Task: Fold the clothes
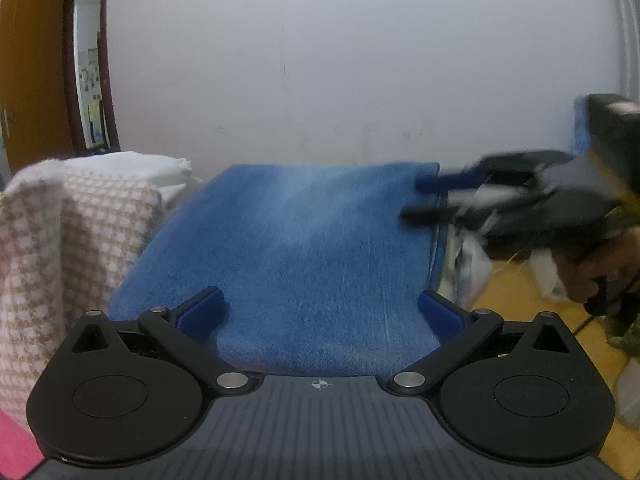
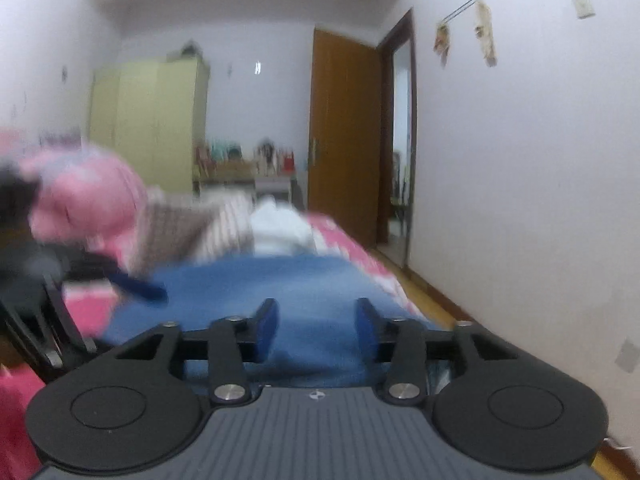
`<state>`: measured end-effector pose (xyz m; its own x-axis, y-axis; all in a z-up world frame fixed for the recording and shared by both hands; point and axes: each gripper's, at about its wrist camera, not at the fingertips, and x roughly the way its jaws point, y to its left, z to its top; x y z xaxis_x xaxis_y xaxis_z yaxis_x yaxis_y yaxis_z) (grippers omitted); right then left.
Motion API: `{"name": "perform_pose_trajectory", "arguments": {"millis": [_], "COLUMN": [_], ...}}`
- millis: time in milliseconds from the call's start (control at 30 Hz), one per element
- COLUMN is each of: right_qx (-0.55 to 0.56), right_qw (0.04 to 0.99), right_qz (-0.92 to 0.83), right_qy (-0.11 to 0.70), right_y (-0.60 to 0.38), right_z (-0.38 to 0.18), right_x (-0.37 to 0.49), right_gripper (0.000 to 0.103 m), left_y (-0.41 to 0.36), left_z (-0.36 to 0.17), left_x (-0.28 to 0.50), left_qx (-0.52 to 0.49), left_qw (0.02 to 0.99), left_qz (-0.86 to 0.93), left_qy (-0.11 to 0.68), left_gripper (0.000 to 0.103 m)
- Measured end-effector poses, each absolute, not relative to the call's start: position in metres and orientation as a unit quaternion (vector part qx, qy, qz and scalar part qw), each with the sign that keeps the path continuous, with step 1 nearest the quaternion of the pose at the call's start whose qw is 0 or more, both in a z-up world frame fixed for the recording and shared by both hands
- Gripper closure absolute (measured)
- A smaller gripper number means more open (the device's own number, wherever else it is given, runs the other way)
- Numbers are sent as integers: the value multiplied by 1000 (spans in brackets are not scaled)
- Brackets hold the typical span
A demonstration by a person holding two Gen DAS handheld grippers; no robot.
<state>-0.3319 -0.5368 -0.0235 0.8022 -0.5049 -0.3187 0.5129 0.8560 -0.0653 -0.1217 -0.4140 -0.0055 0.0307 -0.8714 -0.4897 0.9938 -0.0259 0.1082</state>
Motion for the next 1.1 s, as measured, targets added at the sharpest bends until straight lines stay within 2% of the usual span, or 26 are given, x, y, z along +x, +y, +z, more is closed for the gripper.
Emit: {"name": "perform_pose_trajectory", "arguments": {"millis": [67, 267, 533, 633, 700, 800, 1100], "right_qx": [38, 54, 117, 135, 140, 152, 166], "right_qw": [947, 944, 945, 942, 938, 931, 908], "right_qz": [-276, -292, -278, -278, -283, -292, -332], "right_qy": [160, 142, 128, 134, 144, 159, 196], "right_y": [-539, -501, -438, -410, -393, -373, -340], "right_z": [-32, 10, 35, 40, 37, 31, 24], "right_x": [-332, -358, -388, -394, -391, -386, -382], "right_gripper": [52, 49, 29, 19, 6, 2, 0], "left_y": [-406, -349, -257, -224, -210, -196, -194], "left_z": [1, 31, 59, 60, 55, 48, 41], "left_x": [-125, -106, -74, -75, -79, -90, -139], "left_qx": [224, 177, 83, 50, 31, 29, 60], "left_qw": [687, 710, 745, 756, 764, 769, 775], "left_qz": [-678, -665, -623, -604, -589, -575, -564], "left_qy": [136, 149, 224, 248, 264, 277, 279], "left_gripper": [0, 0, 0, 0, 0, 0, 0]}}
